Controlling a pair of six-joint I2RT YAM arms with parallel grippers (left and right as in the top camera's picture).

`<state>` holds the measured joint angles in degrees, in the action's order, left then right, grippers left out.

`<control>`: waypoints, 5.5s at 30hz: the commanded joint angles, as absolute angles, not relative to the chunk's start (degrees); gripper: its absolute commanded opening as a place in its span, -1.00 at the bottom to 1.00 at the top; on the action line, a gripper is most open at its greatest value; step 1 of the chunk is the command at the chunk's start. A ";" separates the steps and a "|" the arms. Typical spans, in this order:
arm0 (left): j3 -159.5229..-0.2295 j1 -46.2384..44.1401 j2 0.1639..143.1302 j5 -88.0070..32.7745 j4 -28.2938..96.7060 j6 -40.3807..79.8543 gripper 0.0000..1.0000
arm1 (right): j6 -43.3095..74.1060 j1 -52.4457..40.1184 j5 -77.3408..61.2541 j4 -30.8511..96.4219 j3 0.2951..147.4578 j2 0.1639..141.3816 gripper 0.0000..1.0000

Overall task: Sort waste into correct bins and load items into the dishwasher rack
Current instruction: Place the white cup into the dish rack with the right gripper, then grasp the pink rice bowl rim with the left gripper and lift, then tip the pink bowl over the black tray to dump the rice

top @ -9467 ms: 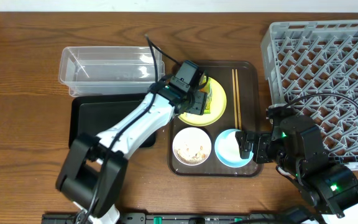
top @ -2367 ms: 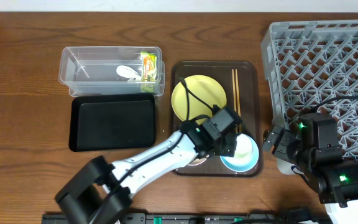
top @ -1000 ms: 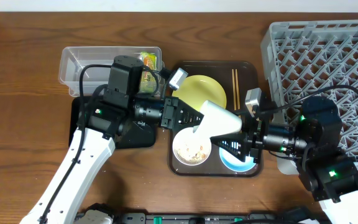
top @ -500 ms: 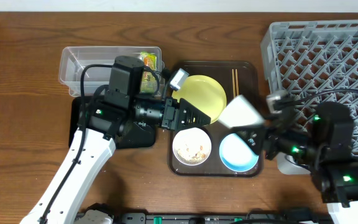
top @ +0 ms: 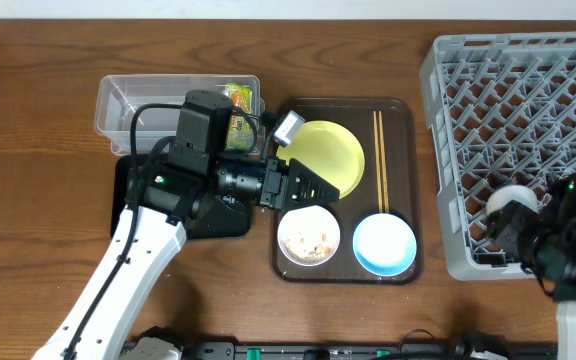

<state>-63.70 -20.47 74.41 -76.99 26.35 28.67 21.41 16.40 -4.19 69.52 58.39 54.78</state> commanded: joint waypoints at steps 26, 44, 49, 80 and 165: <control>-64.31 -28.80 73.73 -49.95 35.90 27.83 0.26 | 10.13 16.82 -20.67 68.49 59.90 69.04 0.97; -63.00 -56.55 96.16 -2.00 35.48 34.85 0.11 | -0.95 16.80 -33.08 66.46 59.90 54.94 0.96; -63.00 -56.45 98.56 -0.16 33.71 34.85 -0.13 | -0.93 16.80 -33.06 66.32 59.90 53.08 0.97; -65.19 -50.06 93.01 1.61 40.27 32.71 -0.88 | -0.91 16.82 -33.06 66.59 59.90 53.10 0.96; -55.13 13.10 88.58 -69.87 33.82 6.79 -0.88 | -0.91 16.82 -32.86 67.24 59.90 53.10 0.96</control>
<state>-54.63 13.69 89.03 -74.30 32.82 4.99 0.14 16.43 -32.16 67.22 58.94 53.23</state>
